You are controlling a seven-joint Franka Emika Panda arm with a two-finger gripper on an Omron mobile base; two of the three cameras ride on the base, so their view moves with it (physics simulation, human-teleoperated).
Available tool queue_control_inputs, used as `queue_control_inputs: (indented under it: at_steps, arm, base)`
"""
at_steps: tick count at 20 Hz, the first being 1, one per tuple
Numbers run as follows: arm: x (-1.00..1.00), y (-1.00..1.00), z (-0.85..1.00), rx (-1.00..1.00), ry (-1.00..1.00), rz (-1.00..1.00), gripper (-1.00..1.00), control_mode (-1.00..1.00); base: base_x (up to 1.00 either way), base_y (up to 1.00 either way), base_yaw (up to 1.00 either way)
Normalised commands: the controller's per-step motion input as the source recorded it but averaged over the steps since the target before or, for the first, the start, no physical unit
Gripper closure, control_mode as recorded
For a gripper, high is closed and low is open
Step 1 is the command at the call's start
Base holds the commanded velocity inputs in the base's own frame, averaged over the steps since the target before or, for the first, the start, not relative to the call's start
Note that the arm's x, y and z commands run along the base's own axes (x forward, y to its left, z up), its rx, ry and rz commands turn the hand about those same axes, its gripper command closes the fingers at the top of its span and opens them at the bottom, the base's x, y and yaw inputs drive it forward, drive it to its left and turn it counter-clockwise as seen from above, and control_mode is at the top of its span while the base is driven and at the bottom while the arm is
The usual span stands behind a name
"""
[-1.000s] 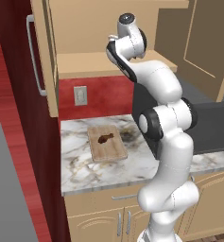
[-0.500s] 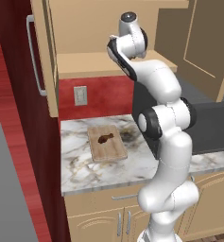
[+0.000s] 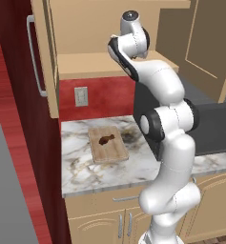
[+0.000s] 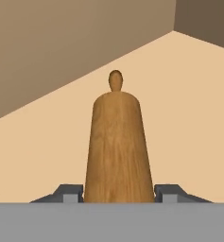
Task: Open the cabinet, retrieve the rolling pin, and place it next to the meat on the cutting board to prepare for tenderizing.
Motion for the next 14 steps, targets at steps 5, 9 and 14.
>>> queue_control_inputs:
  at_steps: [5, 9, 14]
  arm:
    - [-0.58, 0.39, -0.03, 0.00, -0.12, 0.00, 1.00, -1.00]
    - [-0.67, 0.46, 0.00, 0.00, -0.07, 0.00, 1.00, -1.00]
    - [-0.83, 0.36, 0.00, 0.00, -0.05, 0.00, 1.00, -1.00]
  base:
    - [0.00, 0.00, 0.00]
    - [0.00, 0.00, 0.00]
    - [0.00, 0.00, 0.00]
